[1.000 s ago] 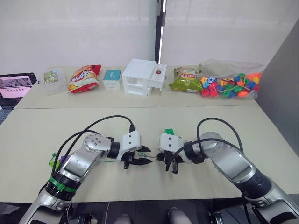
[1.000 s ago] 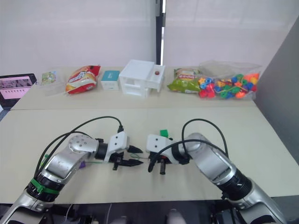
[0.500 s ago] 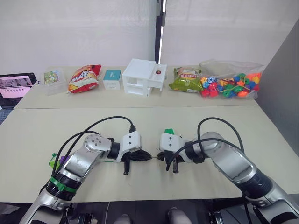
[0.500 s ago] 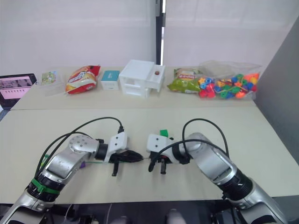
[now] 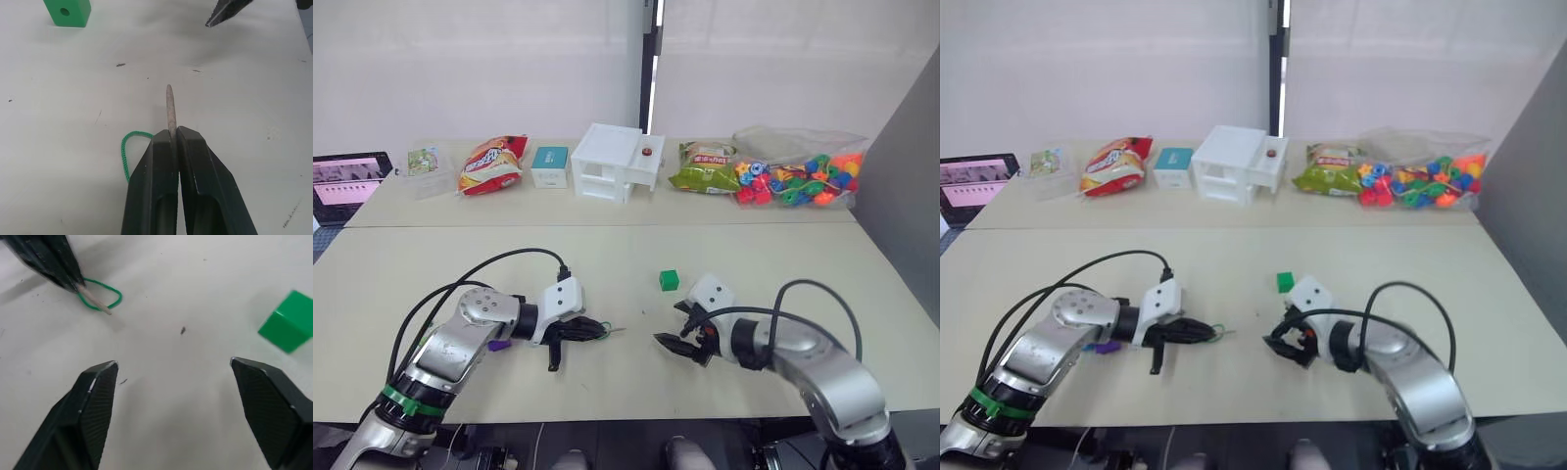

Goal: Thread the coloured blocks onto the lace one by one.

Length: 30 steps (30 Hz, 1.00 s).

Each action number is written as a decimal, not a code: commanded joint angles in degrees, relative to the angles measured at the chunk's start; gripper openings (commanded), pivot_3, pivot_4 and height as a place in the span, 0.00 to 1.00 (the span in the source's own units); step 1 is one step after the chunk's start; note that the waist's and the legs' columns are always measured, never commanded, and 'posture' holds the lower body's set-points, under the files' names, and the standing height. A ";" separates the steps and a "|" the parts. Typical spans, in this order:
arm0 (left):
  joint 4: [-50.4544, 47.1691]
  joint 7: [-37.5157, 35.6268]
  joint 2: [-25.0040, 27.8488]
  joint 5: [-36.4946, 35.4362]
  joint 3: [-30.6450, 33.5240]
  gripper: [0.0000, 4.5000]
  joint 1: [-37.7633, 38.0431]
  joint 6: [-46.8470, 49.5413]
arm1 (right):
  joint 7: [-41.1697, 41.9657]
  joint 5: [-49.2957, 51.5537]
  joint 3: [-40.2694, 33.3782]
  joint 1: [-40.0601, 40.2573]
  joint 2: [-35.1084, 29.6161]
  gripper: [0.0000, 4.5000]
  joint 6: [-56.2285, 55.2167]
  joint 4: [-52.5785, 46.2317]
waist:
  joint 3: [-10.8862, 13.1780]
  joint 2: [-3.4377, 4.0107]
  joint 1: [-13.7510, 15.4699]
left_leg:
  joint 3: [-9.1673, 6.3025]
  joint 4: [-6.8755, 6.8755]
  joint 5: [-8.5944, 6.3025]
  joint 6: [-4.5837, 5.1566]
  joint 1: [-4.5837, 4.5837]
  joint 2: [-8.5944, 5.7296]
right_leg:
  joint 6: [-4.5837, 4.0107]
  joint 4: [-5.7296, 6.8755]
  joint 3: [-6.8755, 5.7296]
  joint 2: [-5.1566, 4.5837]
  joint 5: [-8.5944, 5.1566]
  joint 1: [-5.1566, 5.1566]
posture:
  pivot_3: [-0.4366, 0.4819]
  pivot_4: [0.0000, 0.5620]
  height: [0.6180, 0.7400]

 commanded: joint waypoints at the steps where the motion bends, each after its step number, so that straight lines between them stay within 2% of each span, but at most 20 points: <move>1: -2.13 0.24 1.05 -1.25 2.07 0.00 -0.17 0.62 | -14.69 -5.40 -0.77 1.75 8.68 0.82 -1.45 -1.44 | 0.00 0.01 -0.17 | 0.02 -0.01 0.01 -0.01 0.02 0.00 | 0.00 0.00 0.02 -0.01 0.00 0.00 | 0.48 0.27 1.00; 4: -1.85 0.18 1.33 -1.38 1.88 0.00 -0.61 0.72 | -23.11 -8.71 -0.02 0.58 16.01 0.82 -5.03 2.80 | 0.00 0.02 -0.25 | 0.02 -0.04 0.03 -0.05 0.05 0.00 | 0.00 0.01 0.02 0.00 0.00 -0.02 | 0.48 0.27 1.00; 6: -1.73 0.11 1.38 -1.32 1.73 0.00 -0.88 0.72 | -25.75 -9.80 0.72 -0.26 18.38 0.82 -7.29 5.56 | 0.00 0.02 -0.21 | 0.02 -0.06 0.04 -0.07 0.06 0.00 | 0.00 0.00 0.02 0.00 0.00 -0.01 | 0.48 0.27 1.00; 11: -1.78 0.22 1.36 -1.26 1.76 0.00 -1.39 0.92 | -29.76 -10.39 1.85 -3.77 23.15 0.82 -14.14 14.83 | 0.00 0.02 -0.22 | 0.02 -0.10 0.04 -0.08 0.05 -0.01 | -0.01 0.00 0.02 -0.02 0.00 -0.02 | 0.48 0.27 1.00; 17: -2.88 0.91 1.07 -1.48 1.74 0.00 -1.00 1.59 | -32.52 -10.08 -0.43 -8.56 26.11 0.82 -22.41 26.59 | 0.00 0.03 -0.51 | 0.02 -0.18 0.04 -0.07 0.07 0.01 | -0.01 0.01 0.02 -0.01 0.01 -0.05 | 0.48 0.27 1.00; 21: -2.98 1.12 1.06 -1.45 1.77 0.00 -0.97 1.74 | -33.03 -7.73 -2.06 -8.35 28.49 0.57 -23.26 26.75 | 0.00 0.04 -0.40 | 0.02 -0.19 0.04 -0.08 0.05 0.00 | -0.01 0.00 0.02 -0.03 0.01 -0.06 | 0.48 0.27 1.00; 25: -2.81 1.30 0.95 -1.41 1.76 0.00 -1.14 1.73 | -33.11 -6.07 -0.23 -6.44 29.54 0.26 -20.53 23.27 | 0.00 0.04 -0.48 | 0.02 -0.19 0.04 -0.07 0.05 0.00 | -0.01 0.01 0.02 -0.02 0.01 -0.07 | 0.48 0.27 1.00; 28: -2.73 1.31 0.91 -1.42 1.62 0.00 -1.20 1.65 | -33.46 -5.46 1.01 -5.38 29.23 0.26 -18.11 20.31 | 0.00 0.04 -0.71 | 0.01 -0.20 0.04 -0.07 0.06 0.01 | -0.01 0.02 0.02 -0.01 0.01 -0.07 | 0.48 0.27 1.00; 30: -2.66 1.26 0.75 -1.45 1.44 0.00 -1.36 1.64 | -31.41 -3.14 3.29 -3.03 27.11 0.26 -12.39 13.36 | 0.00 0.04 -0.84 | 0.01 -0.21 0.04 -0.07 0.05 0.01 | -0.02 0.02 0.02 -0.01 0.01 -0.08 | 0.48 0.27 1.00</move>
